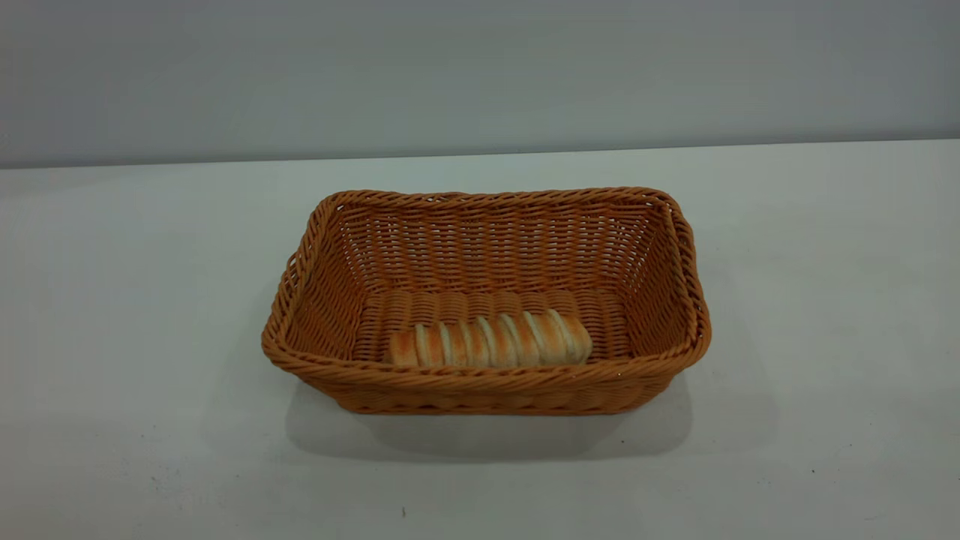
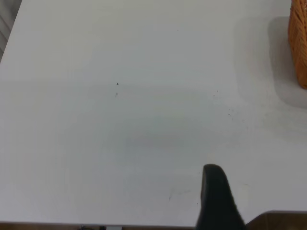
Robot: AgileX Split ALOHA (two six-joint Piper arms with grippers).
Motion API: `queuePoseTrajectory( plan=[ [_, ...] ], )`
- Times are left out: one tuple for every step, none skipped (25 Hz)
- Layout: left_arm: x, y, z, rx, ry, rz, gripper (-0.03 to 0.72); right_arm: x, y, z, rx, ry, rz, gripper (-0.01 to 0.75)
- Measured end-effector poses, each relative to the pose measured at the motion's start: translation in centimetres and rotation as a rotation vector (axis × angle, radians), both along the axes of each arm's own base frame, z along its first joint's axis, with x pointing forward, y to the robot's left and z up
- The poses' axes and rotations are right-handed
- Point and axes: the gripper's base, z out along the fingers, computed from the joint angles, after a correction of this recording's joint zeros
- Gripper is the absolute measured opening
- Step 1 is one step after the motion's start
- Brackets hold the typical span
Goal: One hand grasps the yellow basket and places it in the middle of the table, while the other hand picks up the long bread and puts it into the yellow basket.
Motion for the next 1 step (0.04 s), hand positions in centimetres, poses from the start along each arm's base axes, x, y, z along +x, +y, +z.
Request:
queuePoseTrajectory(
  plan=[
    [0.0, 0.0, 0.0, 0.0, 0.0, 0.0, 0.503, 0.0, 0.0, 0.0, 0.0, 0.0, 0.0, 0.486]
  ],
)
